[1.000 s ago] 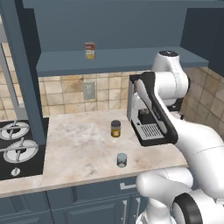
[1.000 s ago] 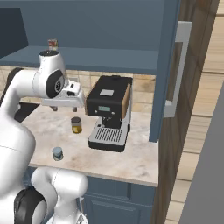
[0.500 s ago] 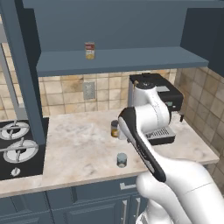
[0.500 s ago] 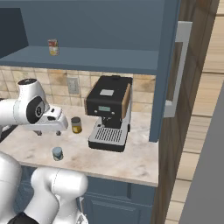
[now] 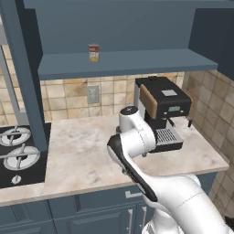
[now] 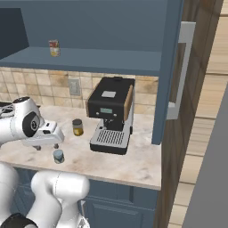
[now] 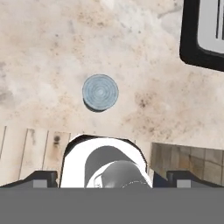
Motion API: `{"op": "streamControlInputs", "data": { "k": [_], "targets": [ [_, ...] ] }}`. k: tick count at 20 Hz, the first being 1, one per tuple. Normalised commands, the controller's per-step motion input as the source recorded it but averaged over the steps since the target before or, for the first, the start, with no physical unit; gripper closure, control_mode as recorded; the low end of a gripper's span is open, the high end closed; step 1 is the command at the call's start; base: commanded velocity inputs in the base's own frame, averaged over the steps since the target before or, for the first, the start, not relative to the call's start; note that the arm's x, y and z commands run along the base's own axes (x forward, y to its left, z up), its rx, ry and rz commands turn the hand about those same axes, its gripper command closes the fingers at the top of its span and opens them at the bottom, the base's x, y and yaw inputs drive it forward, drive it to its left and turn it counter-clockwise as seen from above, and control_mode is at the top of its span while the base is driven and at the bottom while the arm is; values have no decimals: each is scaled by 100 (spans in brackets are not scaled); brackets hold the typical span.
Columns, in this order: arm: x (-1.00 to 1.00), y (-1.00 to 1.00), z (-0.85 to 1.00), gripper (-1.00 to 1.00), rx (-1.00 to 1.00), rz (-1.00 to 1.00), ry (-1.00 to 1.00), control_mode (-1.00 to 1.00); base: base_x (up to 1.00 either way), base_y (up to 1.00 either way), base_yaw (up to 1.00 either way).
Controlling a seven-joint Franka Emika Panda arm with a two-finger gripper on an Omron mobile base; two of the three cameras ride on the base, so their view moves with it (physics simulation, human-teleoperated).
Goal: Restock the canned food cabinet by taking the new fresh canned food from the counter and placing it in the cabinet. Then, take the old canned food from the cabinet and place it on the counter.
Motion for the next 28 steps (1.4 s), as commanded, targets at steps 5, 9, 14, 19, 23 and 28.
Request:
{"op": "streamControlInputs", "data": {
  "k": [5, 9, 14, 19, 23, 28],
  "targets": [
    [43, 22, -38, -100, -8, 0, 15, -100, 0, 0, 0],
    [41, 0, -39, -100, 1, 0, 10, -100, 0, 0, 0],
    [35, 0, -30, -100, 7, 0, 7, -100, 0, 0, 0],
    [3, -4, -29, -100, 4, 0, 1, -100, 0, 0, 0],
    [0, 0, -31, -100, 3, 0, 0, -100, 0, 0, 0],
    [0, -3, -30, -100, 1, 0, 0, -100, 0, 0, 0]
  ]
}}
